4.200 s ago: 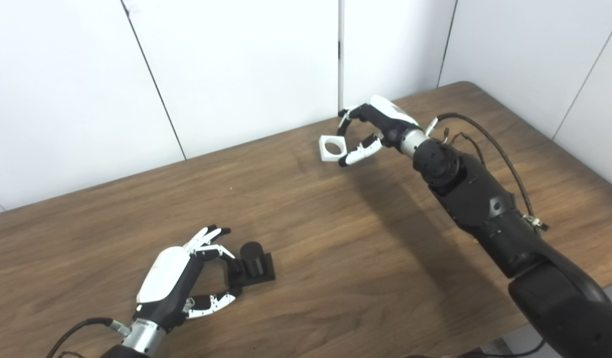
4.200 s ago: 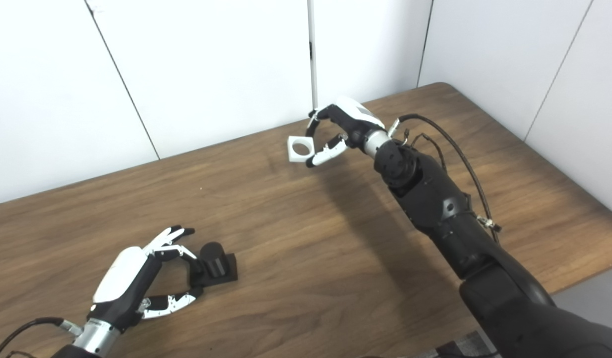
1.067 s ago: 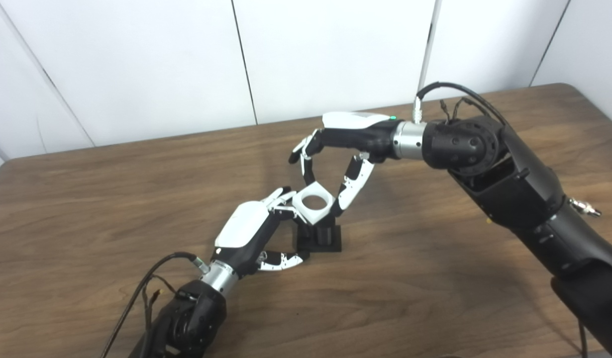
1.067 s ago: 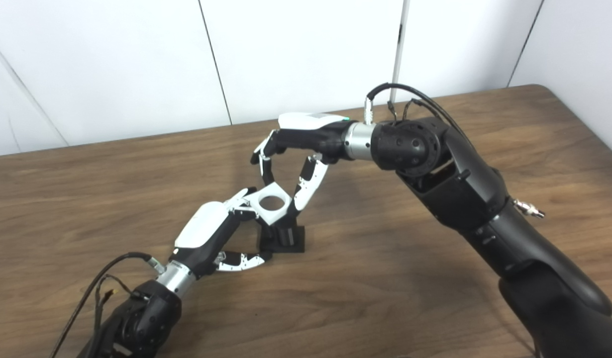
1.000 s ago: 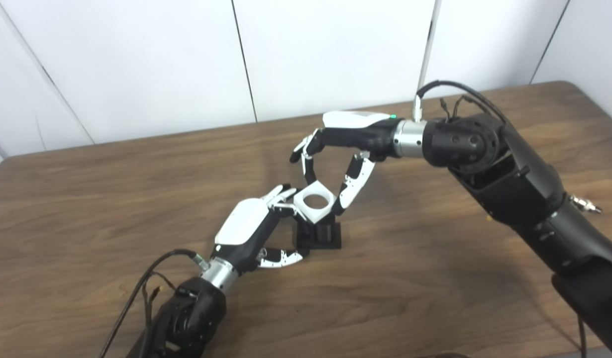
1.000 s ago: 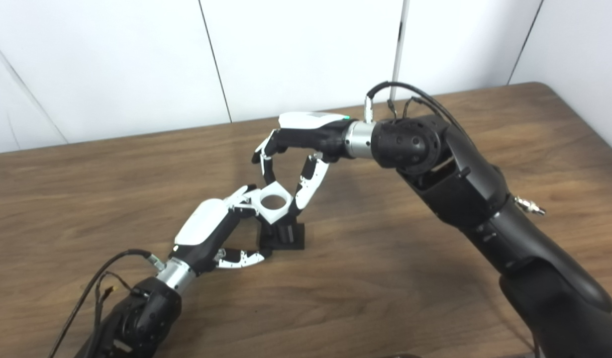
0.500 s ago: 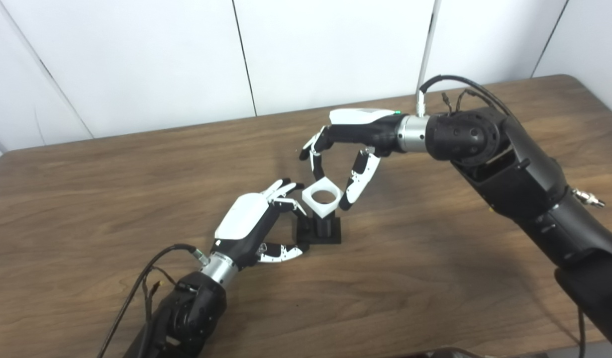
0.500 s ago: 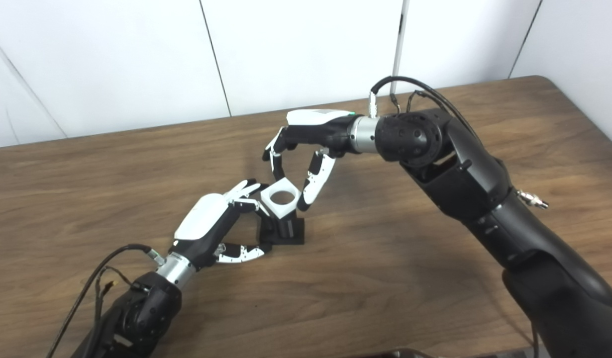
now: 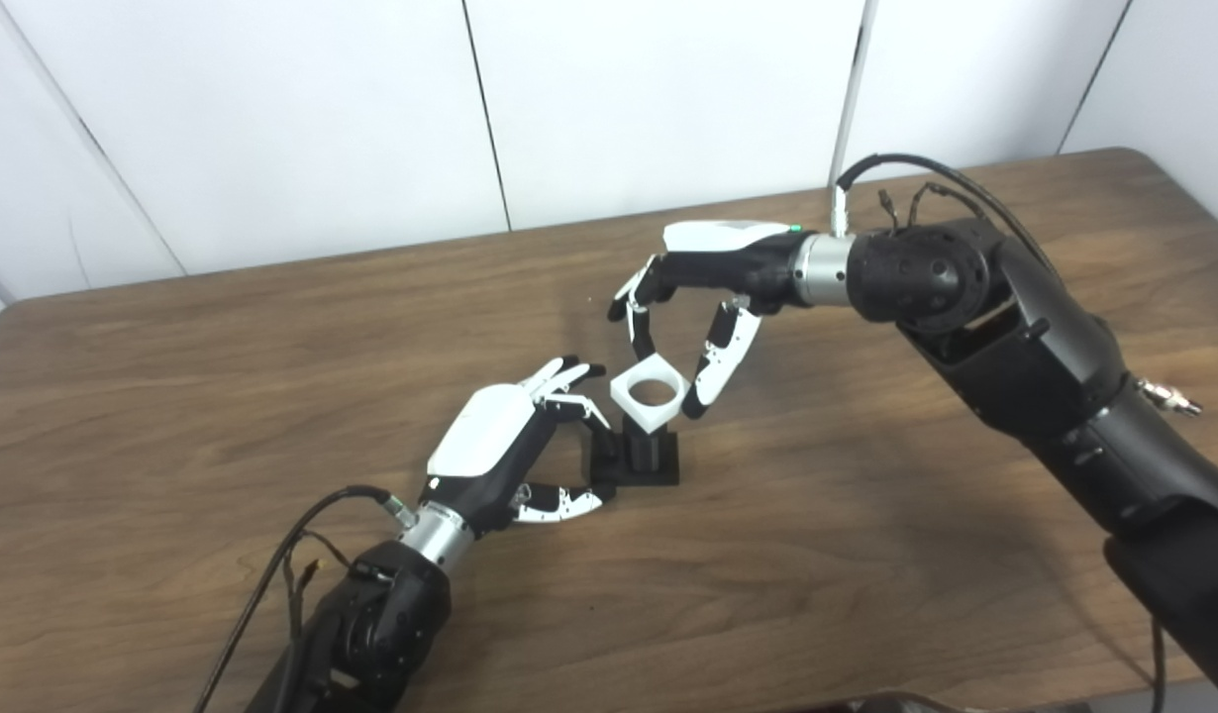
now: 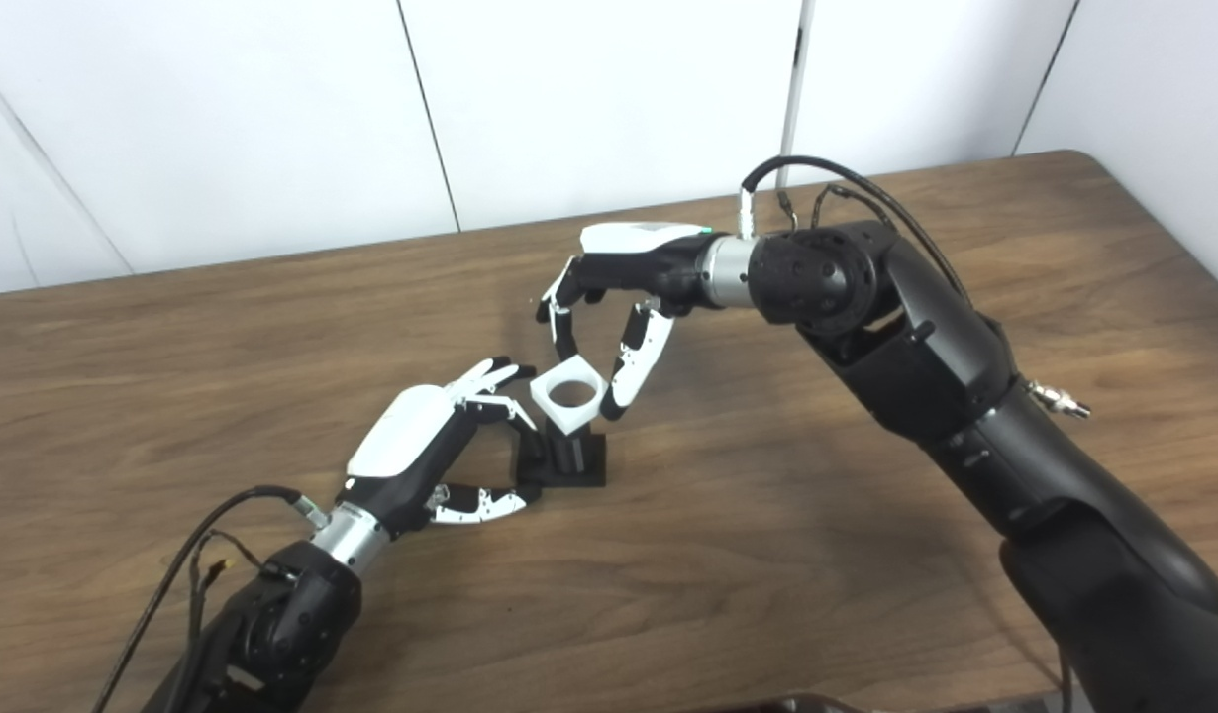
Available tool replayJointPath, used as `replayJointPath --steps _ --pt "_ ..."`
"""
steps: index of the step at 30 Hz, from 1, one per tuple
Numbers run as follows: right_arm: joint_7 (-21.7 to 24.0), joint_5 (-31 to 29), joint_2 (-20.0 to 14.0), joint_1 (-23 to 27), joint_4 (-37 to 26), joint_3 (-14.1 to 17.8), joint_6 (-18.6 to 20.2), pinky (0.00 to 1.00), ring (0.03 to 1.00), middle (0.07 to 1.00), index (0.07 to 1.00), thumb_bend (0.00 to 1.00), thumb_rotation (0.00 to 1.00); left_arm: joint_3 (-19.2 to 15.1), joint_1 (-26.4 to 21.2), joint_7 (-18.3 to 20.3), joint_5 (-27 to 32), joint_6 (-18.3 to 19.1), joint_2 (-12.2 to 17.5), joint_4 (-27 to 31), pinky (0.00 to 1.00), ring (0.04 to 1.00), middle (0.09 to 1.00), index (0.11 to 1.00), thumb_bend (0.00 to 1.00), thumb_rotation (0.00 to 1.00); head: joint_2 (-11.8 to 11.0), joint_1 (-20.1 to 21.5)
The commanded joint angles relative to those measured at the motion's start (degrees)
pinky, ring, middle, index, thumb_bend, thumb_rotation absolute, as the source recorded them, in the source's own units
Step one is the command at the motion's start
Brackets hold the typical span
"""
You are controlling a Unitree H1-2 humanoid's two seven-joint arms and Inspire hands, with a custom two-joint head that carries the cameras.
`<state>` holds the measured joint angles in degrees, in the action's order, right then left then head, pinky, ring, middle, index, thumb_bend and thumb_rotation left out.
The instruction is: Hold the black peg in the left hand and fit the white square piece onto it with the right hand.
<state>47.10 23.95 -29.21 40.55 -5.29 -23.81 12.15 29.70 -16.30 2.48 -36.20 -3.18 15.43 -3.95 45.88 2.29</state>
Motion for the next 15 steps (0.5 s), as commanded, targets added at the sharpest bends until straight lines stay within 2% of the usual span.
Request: replayJointPath --steps 1,15 --pt "-1.9 -0.3 0.0 1.6 -0.3 1.0 -2.3 0.83 0.899 0.836 0.479 0.52 0.14 2.6 2.9 6.6 -3.4 4.3 1.3 -3.0 0.92 0.975 0.924 0.496 0.52 0.09 0.0 0.0" --pt "-1.2 -0.1 2.4 0.0 -0.3 0.1 -1.0 0.87 0.903 0.845 0.479 0.52 0.14 2.5 2.8 6.5 -3.3 4.5 1.0 -3.0 0.93 0.974 0.924 0.496 0.52 0.09 0.1 -0.3"
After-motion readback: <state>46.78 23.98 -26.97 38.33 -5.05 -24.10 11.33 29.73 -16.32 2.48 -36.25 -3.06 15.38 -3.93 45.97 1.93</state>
